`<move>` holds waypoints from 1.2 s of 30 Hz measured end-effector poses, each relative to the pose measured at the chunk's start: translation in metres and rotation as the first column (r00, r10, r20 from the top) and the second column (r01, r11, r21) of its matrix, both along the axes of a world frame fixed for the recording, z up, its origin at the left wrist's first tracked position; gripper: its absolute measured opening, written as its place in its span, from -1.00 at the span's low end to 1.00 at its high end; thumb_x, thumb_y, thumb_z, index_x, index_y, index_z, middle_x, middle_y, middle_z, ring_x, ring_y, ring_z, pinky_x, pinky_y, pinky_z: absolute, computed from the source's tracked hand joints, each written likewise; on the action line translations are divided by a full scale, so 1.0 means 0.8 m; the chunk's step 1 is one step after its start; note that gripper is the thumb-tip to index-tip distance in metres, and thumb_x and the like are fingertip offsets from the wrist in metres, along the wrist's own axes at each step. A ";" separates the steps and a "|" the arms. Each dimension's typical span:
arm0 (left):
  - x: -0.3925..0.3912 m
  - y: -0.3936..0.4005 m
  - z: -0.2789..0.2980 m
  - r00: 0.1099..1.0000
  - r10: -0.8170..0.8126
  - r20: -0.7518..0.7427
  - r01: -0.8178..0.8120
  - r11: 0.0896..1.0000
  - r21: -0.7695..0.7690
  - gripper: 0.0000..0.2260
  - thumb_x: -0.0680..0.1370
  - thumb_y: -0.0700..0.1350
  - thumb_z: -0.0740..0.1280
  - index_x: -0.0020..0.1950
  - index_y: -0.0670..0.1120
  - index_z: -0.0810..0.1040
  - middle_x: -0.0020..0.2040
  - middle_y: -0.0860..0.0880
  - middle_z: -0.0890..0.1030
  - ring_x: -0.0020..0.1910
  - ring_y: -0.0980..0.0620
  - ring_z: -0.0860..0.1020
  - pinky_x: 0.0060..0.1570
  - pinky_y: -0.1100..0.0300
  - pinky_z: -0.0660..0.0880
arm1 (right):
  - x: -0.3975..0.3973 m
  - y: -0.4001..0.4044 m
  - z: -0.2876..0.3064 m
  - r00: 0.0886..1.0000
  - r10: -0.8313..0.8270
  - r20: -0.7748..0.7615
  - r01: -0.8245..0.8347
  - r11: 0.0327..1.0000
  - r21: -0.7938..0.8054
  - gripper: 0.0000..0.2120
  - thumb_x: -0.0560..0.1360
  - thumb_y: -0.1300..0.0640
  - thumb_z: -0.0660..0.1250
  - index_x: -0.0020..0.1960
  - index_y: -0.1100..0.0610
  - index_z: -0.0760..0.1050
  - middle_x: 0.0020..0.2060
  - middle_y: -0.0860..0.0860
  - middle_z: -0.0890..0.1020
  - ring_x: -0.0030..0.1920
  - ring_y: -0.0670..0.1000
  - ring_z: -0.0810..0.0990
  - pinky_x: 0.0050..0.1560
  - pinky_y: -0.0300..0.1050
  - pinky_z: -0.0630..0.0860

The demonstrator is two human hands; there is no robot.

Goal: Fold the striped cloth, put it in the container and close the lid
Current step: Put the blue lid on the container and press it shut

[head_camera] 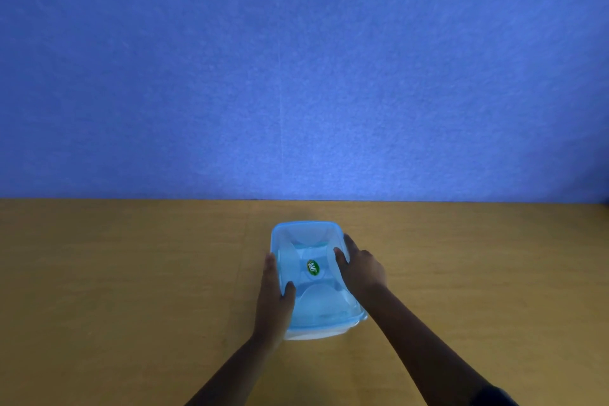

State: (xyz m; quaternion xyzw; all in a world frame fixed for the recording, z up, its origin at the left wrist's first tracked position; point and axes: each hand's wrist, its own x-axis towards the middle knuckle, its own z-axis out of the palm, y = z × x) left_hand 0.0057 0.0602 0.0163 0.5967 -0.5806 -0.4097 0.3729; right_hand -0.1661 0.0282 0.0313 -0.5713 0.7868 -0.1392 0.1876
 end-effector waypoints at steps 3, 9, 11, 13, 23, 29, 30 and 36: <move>-0.001 0.004 -0.004 0.994 0.071 -0.089 -0.072 0.997 -0.010 -0.52 0.58 -0.36 0.08 0.49 -0.19 0.08 0.53 -0.08 0.10 0.43 0.17 0.10 0.42 0.28 -0.02 | 0.003 0.010 -0.006 0.997 -0.040 0.072 0.046 0.996 -0.074 -0.53 0.59 -0.12 0.02 0.46 0.00 0.18 0.18 0.17 0.52 0.12 0.19 0.55 0.04 -0.02 0.48; 0.000 0.003 -0.006 0.970 0.160 -0.185 -0.162 0.987 0.004 -0.57 0.58 -0.38 0.07 0.46 -0.22 0.19 0.51 -0.12 0.19 0.47 0.03 0.17 0.43 0.23 0.04 | 0.014 0.027 -0.016 0.986 -0.091 0.140 0.112 0.981 -0.158 -0.58 0.59 -0.06 0.07 0.40 0.06 0.30 0.16 0.15 0.47 0.12 0.20 0.52 0.07 0.01 0.49; 0.001 0.004 -0.006 0.966 0.157 -0.203 -0.159 0.987 0.006 -0.57 0.58 -0.38 0.07 0.46 -0.21 0.19 0.50 -0.12 0.20 0.48 -0.01 0.18 0.42 0.25 0.04 | 0.017 0.030 -0.018 0.981 -0.111 0.157 0.136 0.978 -0.155 -0.58 0.59 -0.07 0.07 0.40 0.04 0.30 0.16 0.14 0.46 0.14 0.19 0.50 0.09 0.02 0.49; 0.002 0.007 -0.006 0.966 0.149 -0.210 -0.154 0.988 -0.006 -0.57 0.59 -0.38 0.07 0.46 -0.21 0.19 0.50 -0.12 0.20 0.48 -0.02 0.18 0.44 0.22 0.05 | 0.018 0.033 -0.019 0.976 -0.127 0.177 0.153 0.978 -0.140 -0.58 0.59 -0.09 0.06 0.40 0.03 0.28 0.17 0.13 0.45 0.14 0.19 0.51 0.09 0.03 0.49; 0.000 0.008 -0.017 0.969 0.234 -0.079 -0.233 0.972 0.023 -0.64 0.59 -0.28 0.14 0.38 -0.32 0.30 0.39 -0.22 0.38 0.40 -0.16 0.32 0.42 0.03 0.22 | 0.018 0.037 -0.023 0.953 -0.186 0.239 0.212 0.974 -0.086 -0.58 0.57 -0.16 0.05 0.26 0.08 0.37 0.08 0.15 0.56 0.05 0.19 0.56 -0.03 0.02 0.52; -0.003 0.006 -0.024 0.901 0.434 0.025 -0.432 0.890 0.146 -0.77 0.54 -0.11 0.25 -0.19 -0.27 0.42 -0.25 -0.23 0.52 -0.14 -0.25 0.53 -0.20 0.04 0.37 | 0.018 0.036 -0.021 0.933 -0.228 0.278 0.243 0.970 -0.019 -0.61 0.54 -0.20 0.04 -0.02 0.14 0.32 -0.12 0.14 0.62 -0.12 0.17 0.60 -0.17 0.03 0.54; -0.004 0.007 -0.023 0.902 0.429 0.049 -0.431 0.882 0.190 -0.76 0.55 -0.05 0.23 -0.19 -0.21 0.37 -0.25 -0.17 0.51 -0.15 -0.23 0.53 -0.22 0.07 0.34 | 0.017 0.036 -0.021 0.928 -0.236 0.287 0.249 0.968 -0.008 -0.60 0.54 -0.21 0.04 -0.04 0.14 0.32 -0.14 0.13 0.62 -0.13 0.17 0.60 -0.18 0.03 0.53; -0.001 0.007 -0.034 0.918 0.363 0.160 -0.389 0.901 0.193 -0.70 0.58 0.07 0.14 -0.20 -0.14 0.34 -0.16 -0.22 0.58 -0.07 -0.25 0.55 -0.20 0.08 0.33 | 0.016 0.035 -0.027 0.919 -0.229 0.322 0.238 0.971 0.011 -0.60 0.52 -0.25 0.03 -0.14 0.09 0.33 -0.28 0.05 0.56 -0.24 0.12 0.58 -0.31 -0.08 0.46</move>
